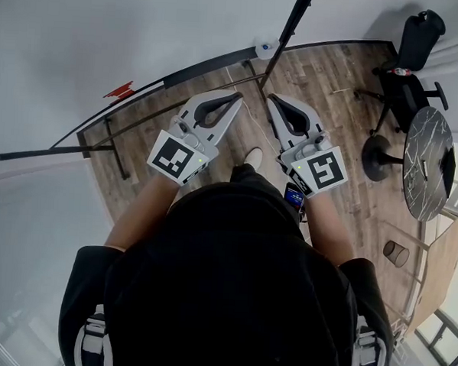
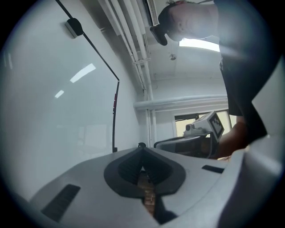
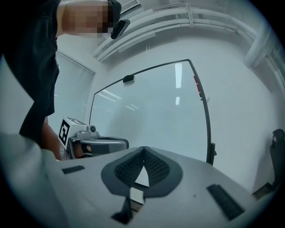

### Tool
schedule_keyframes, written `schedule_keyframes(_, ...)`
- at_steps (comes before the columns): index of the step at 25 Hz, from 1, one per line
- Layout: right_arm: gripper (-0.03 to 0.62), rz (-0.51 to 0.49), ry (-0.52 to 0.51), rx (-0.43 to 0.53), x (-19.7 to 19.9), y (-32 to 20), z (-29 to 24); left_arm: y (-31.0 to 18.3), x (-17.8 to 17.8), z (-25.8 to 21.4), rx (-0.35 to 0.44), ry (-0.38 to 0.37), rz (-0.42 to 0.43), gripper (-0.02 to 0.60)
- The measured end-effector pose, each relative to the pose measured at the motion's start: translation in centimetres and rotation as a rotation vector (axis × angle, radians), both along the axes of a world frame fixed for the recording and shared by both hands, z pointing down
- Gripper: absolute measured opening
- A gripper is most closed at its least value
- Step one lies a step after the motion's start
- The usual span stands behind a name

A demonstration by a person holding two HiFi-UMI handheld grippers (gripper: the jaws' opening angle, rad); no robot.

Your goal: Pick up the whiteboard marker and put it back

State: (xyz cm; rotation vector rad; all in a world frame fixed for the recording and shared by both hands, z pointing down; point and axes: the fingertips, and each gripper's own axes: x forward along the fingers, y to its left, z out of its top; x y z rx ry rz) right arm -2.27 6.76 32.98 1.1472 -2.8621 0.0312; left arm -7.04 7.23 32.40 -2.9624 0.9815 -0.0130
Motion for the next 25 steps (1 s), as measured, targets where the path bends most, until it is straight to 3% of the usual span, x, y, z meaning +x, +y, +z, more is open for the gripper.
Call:
schedule_keyframes(13,-0.006,-0.042,-0.004,-0.015,6.0,-7.9,1.3,-7.5,6.1,1.0,-0.027,-0.019,-0.052,0.003)
schedule_keyframes(25,-0.005,-0.06,0.038,-0.017,7.3,-13.8,4.3,-12.6,6.9,3.0,-0.034,-0.023,-0.114,0.003)
